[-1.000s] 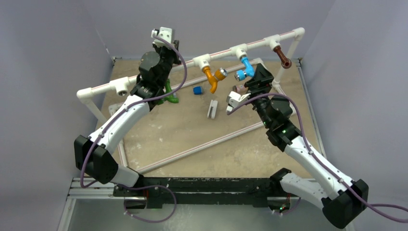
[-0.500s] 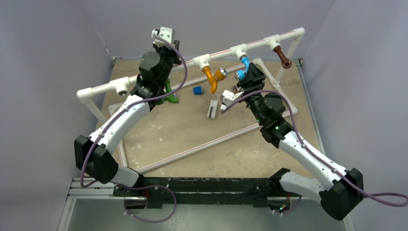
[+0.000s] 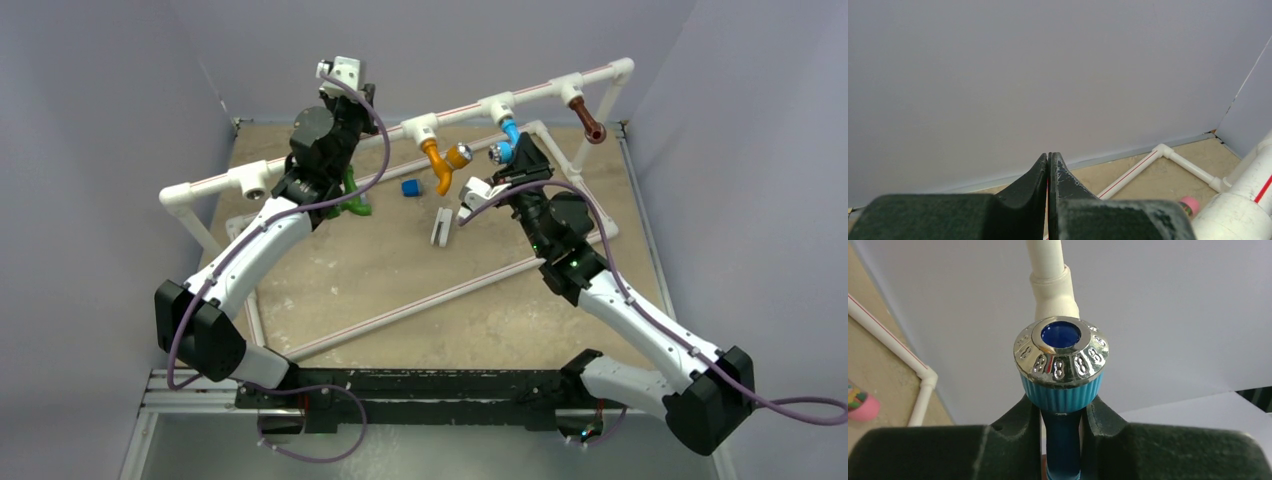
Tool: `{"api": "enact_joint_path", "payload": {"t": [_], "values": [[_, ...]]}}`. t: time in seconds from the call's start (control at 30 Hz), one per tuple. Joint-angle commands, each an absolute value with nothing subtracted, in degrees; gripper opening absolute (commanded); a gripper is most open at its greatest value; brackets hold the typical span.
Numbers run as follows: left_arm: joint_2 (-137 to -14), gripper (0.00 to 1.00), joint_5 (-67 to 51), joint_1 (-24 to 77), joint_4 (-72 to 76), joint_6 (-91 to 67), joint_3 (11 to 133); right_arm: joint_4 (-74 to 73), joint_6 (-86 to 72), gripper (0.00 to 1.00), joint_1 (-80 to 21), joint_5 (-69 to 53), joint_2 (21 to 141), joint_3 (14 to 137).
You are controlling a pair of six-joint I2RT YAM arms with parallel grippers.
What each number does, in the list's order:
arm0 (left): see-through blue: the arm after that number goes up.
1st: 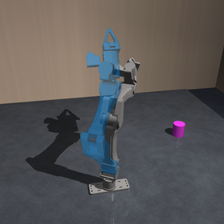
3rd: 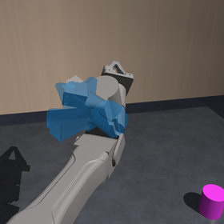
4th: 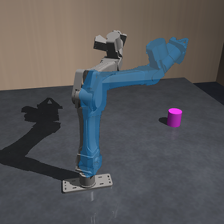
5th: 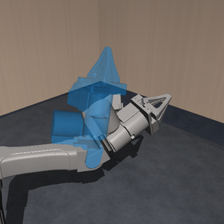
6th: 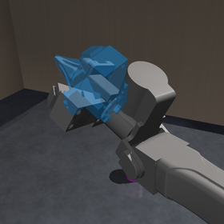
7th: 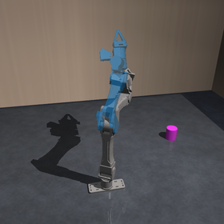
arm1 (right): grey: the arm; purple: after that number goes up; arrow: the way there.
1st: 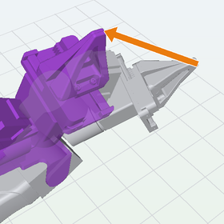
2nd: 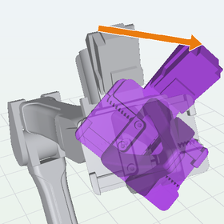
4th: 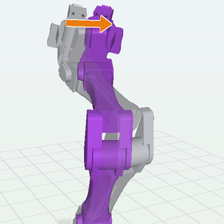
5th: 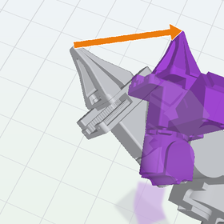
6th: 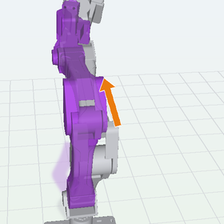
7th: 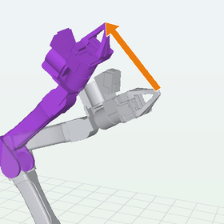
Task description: Install the water faucets
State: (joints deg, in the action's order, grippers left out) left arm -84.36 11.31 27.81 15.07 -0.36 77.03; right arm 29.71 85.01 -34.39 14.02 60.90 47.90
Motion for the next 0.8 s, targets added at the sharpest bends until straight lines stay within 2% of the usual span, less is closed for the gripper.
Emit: {"api": "enact_joint_path", "payload": {"t": [0.0,0.17,0.27,0.77], "values": [[-90.6,0.0,7.6,29.8,-5.5,2.9,71.5,32.5,73.3,0.0,-34.8,15.4,59.1,48.0],[-90.6,0.0,7.6,29.9,-5.5,3.0,71.5,33.2,54.7,0.0,-35.5,10.9,57.6,47.3],[-90.7,0.0,7.7,29.9,-5.4,3.0,71.5,35.2,38.0,0.0,-35.7,8.4,57.4,47.9],[-90.6,0.0,8.3,30.0,-5.2,3.4,71.2,36.0,-33.7,0.0,-35.6,11.7,61.3,51.4]]}}
